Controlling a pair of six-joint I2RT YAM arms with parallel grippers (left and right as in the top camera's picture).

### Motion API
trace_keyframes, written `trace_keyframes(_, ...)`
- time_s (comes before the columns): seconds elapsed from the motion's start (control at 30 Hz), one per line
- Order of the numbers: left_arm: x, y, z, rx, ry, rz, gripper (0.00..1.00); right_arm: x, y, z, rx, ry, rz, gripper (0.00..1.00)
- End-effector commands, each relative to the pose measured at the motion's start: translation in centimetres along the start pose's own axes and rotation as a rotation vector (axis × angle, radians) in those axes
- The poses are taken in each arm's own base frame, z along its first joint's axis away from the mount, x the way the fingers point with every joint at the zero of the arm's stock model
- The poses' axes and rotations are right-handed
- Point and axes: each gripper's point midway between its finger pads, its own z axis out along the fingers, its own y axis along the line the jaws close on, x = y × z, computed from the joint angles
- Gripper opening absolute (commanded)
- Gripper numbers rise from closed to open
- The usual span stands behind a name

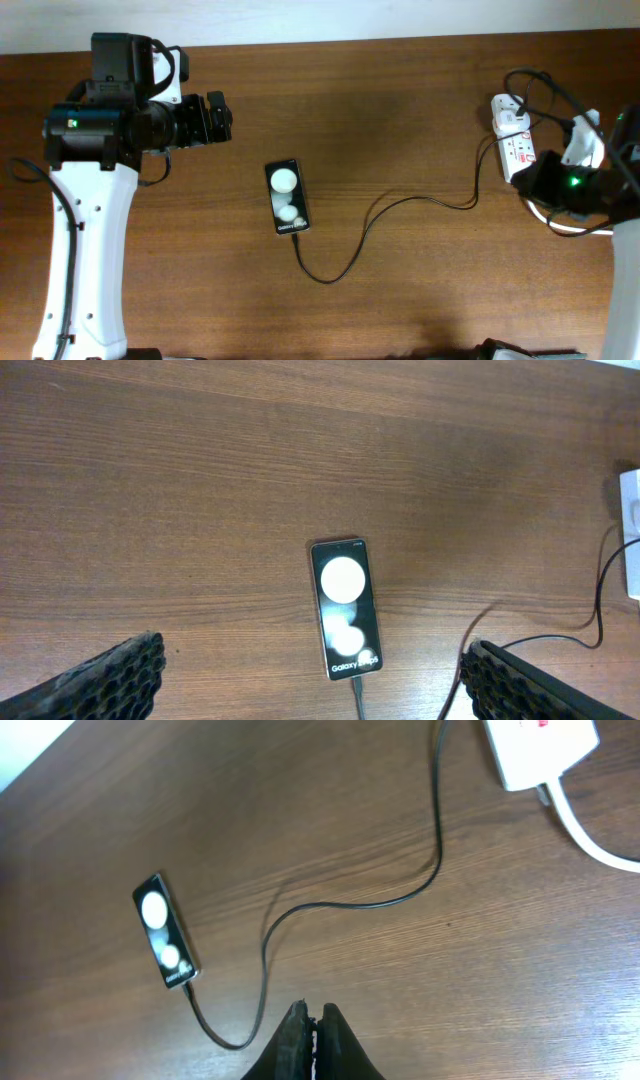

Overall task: Plug charger to phone and switch on socket
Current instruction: 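Raise the left arm away and move the right gripper to the power strip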

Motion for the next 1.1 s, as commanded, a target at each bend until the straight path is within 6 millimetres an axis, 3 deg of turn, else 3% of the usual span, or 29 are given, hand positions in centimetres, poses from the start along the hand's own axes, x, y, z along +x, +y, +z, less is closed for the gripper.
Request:
trace_keyframes(0.0, -0.3, 0.1, -0.5, -0.006, -0.017, 0.010, 0.99, -1.4, -1.5, 0.3, -0.027, 0.001, 0.014, 0.07)
trace_keyframes(0.27, -0.3, 0.1, -0.5, -0.006, -0.017, 0.010, 0.99, -5.3, -7.8, 1.6, 0.026, -0.067, 0.145, 0.04)
trace_keyframes(0.37, -0.3, 0.1, -0.5, -0.006, -0.017, 0.010, 0.99, -7.2, -9.2, 2.0, 0.035, -0.122, 0.148, 0.04)
trace_keyframes(0.6, -0.3, 0.1, -0.5, -0.006, -0.017, 0.010, 0.99, -11.1, -9.9, 6.0, -0.101, -0.092, 0.198, 0.04)
trace_keyframes(0.77, -0.3, 0.1, -0.5, -0.006, -0.017, 0.010, 0.99, -14.7, -10.8, 5.2, -0.047, -0.115, 0.184, 0.04)
trace_keyframes(1.07, -0.3, 0.1, -0.5, -0.006, -0.017, 0.010, 0.99, -16.0, -12.4, 5.3, 0.032, -0.154, 0.123, 0.04)
